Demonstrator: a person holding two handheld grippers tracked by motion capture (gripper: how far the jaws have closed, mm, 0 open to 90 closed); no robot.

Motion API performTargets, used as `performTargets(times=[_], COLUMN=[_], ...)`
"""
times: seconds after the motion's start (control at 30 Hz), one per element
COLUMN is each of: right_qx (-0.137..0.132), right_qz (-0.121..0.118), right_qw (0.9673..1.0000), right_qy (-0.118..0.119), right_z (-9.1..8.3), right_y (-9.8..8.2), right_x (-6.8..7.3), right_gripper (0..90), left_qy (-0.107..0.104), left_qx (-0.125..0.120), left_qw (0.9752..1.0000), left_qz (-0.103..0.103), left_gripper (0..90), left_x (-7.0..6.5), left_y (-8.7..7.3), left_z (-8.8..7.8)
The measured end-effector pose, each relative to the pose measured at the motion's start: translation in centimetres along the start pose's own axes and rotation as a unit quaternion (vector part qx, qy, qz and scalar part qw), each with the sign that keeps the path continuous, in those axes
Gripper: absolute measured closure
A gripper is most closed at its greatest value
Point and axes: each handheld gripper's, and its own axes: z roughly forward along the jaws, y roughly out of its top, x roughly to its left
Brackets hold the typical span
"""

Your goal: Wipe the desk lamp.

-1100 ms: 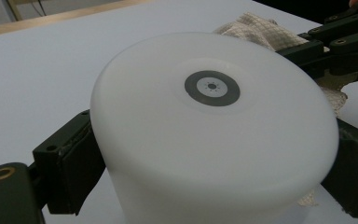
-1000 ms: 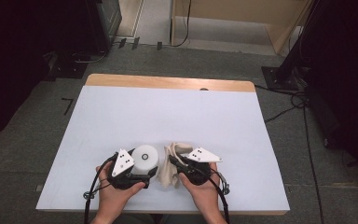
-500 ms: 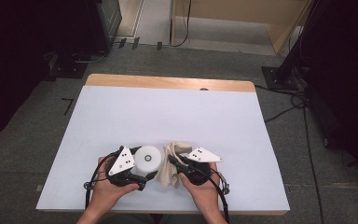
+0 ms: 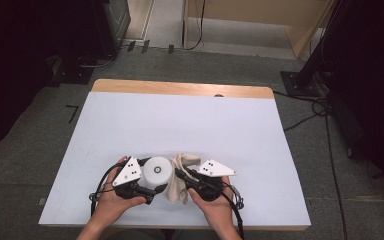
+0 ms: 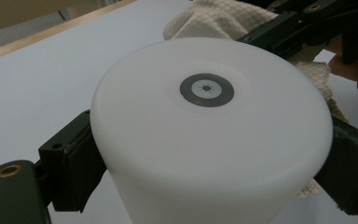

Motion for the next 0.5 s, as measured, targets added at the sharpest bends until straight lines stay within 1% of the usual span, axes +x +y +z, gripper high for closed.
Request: performTargets(times=[0.07,0.1,0.27,0.33,0.4,0.5], right_qx=[-0.001,-0.008,-0.018,-0.016,-0.013,0.002], right_qz=[-0.001,-0.006,-0.01,-0.011,-0.007,-0.002], right_qw=[1.0,0.9999,0.9998,0.9998,0.9999,1.0], right_qy=[0.001,0.002,0.007,0.006,0.007,0.004], right_z=[-0.1,-0.3,-0.7,-0.6,-0.5,-0.1], right_y=[0.1,0.4,1.0,0.8,0.7,0.2], right_x=[0.2,0.5,1.0,1.1,1.0,0.8], right_gripper=[80.5,80.6,80.5,80.4,80.4,80.4], left_qy=[-0.001,0.0,-0.003,-0.003,-0.004,-0.004], left_qx=[0.001,0.002,0.0,-0.001,-0.001,0.0], left_qw=[1.0,1.0,1.0,1.0,1.0,1.0], left_qz=[-0.002,-0.003,-0.006,-0.007,-0.006,-0.006], left_gripper=[8.6,8.6,8.5,8.5,8.5,8.6], left_x=[0.0,0.0,0.1,0.1,0.1,0.1], left_y=[0.0,0.0,-0.1,-0.1,-0.1,-0.1], left_z=[0.0,0.0,0.0,0.0,0.1,0.1])
